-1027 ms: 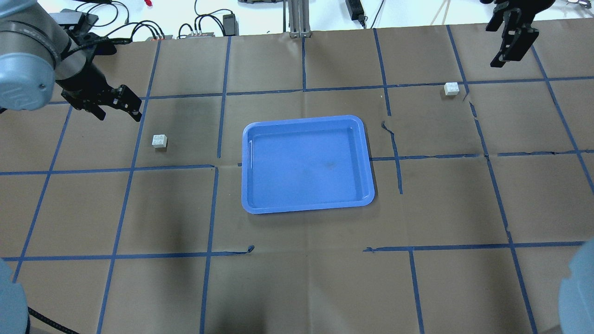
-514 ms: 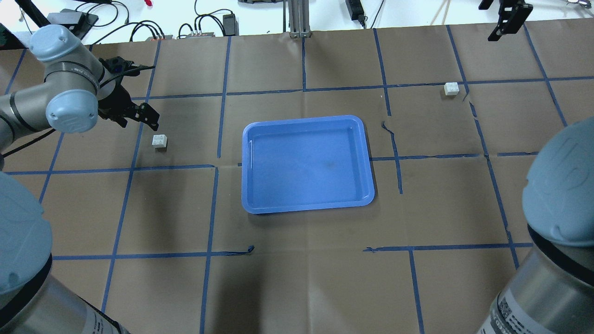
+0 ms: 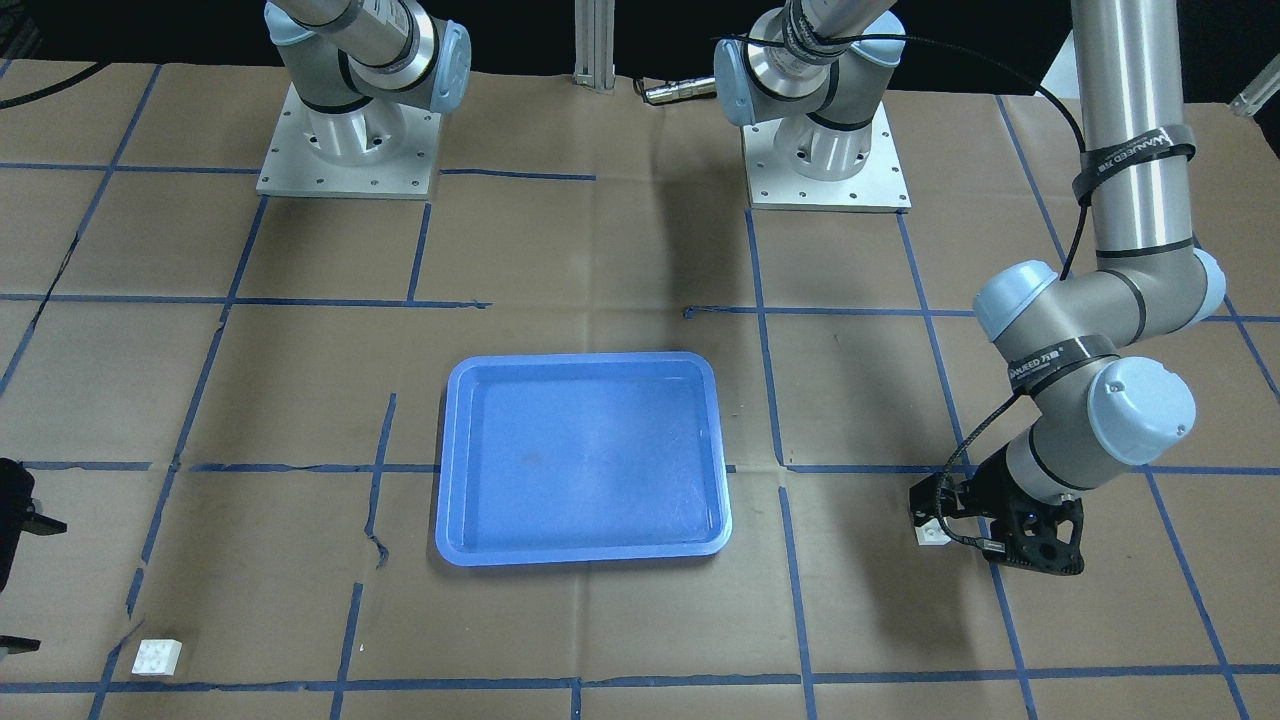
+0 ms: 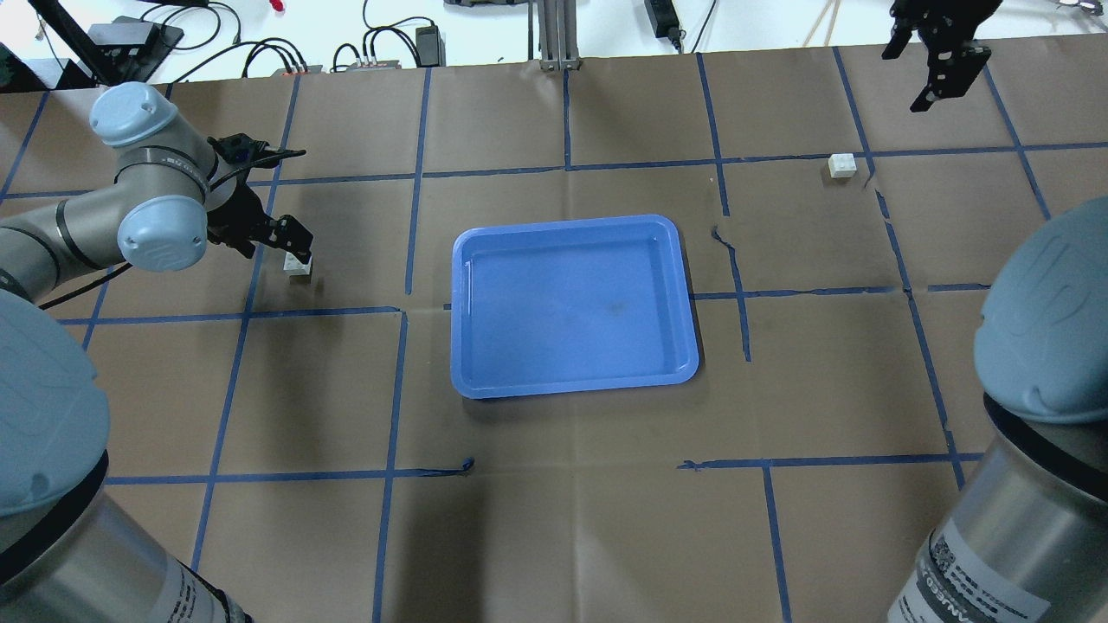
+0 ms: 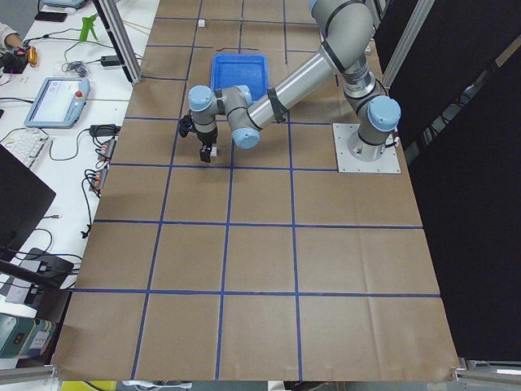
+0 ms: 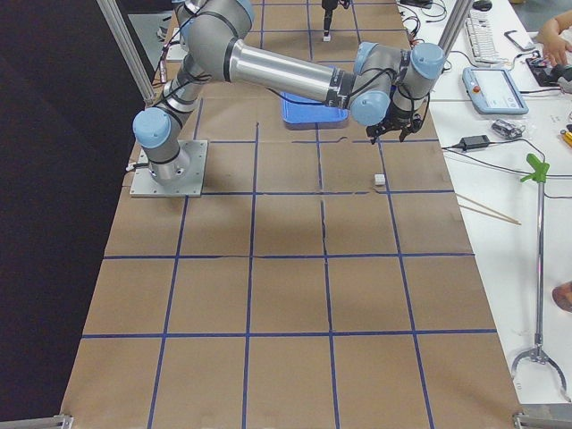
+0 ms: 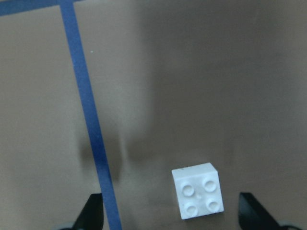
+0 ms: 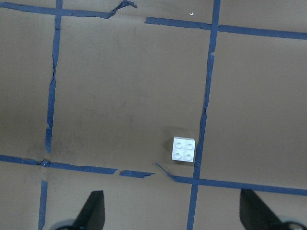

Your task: Assemble white blocks and place on blue tray

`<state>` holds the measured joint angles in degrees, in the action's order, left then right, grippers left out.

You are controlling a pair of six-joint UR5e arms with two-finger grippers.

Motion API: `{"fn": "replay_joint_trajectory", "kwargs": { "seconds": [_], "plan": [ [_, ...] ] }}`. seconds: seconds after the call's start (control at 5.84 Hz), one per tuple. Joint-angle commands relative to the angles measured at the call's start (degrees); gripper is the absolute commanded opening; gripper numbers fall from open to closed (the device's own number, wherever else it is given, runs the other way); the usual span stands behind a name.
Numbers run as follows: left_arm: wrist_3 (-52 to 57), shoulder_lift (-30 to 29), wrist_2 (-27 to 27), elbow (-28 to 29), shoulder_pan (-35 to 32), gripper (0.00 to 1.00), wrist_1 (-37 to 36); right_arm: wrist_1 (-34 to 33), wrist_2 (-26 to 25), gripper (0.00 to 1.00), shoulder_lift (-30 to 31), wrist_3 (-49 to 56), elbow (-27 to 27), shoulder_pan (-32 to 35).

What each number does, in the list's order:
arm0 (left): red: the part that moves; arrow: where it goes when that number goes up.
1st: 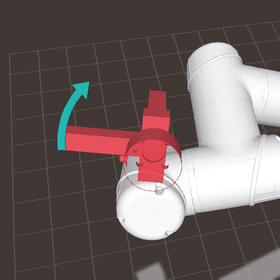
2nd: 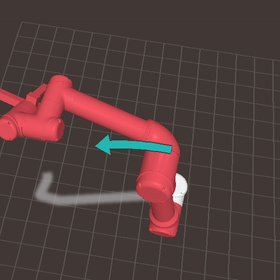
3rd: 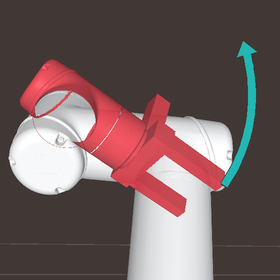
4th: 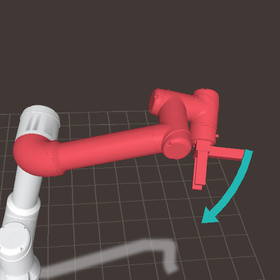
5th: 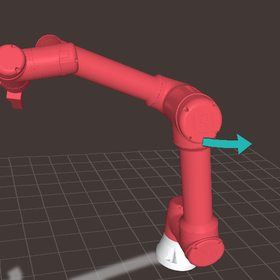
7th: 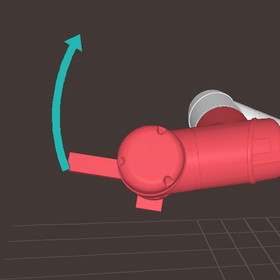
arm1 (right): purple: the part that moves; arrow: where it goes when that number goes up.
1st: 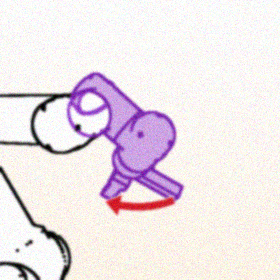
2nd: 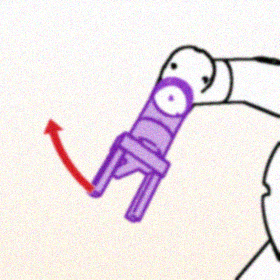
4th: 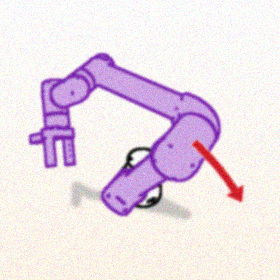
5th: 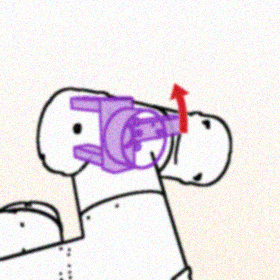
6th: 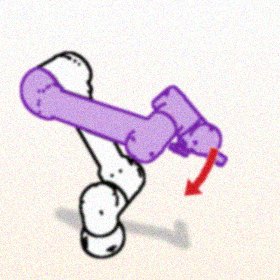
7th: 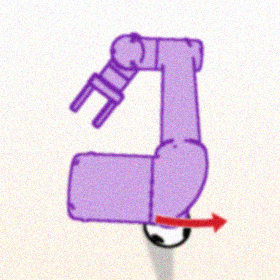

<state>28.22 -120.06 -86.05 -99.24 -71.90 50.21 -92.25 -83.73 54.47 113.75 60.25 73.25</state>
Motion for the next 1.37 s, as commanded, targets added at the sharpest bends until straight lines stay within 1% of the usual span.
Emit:
{"fn": "replay_joint_trajectory", "kwargs": {
  "seconds": [0.0, 0.17, 0.34, 0.51, 0.68, 0.86, 1.03, 1.2],
  "plan": [
    [0.0, -0.5, 3.6, -0.4, 0.0, 0.99, -1.3, -0.6, 9.5, 1.0, -2.9, 0.8, 1.6, -3.4],
    [0.0, -0.7, 3.5, -0.5, 0.0, 0.99, -1.3, -1.8, 13.9, 1.0, -6.1, 0.8, 1.7, -5.4],
    [0.0, -0.8, 3.4, -0.8, 0.0, 0.86, -1.3, -5.0, 16.9, 1.0, -8.3, 0.9, 1.9, -6.2],
    [-0.2, -0.8, 3.3, -0.6, 0.0, 0.58, -1.7, -6.4, 19.0, 1.0, -9.6, 1.6, 2.8, -6.4],
    [-0.3, -0.8, 3.3, -0.5, 0.0, 0.36, -1.9, -9.6, 19.8, 1.0, -11.0, 3.8, 4.1, -7.1],
    [-0.4, -0.6, 3.3, 0.0, 0.0, 0.13, -2.0, -10.1, 21.6, 1.0, -11.8, 5.6, 5.1, -7.3],
    [-0.1, -0.3, 3.3, 0.1, 0.0, 0.11, -2.0, -10.9, 21.6, 1.0, -12.9, 5.7, 5.2, -7.6],
    [0.3, 0.5, 3.3, 0.3, -1.1, 0.1, -2.1, -11.0, 21.5, 1.0, -14.0, 6.6, 5.3, -7.6]
  ]
}}
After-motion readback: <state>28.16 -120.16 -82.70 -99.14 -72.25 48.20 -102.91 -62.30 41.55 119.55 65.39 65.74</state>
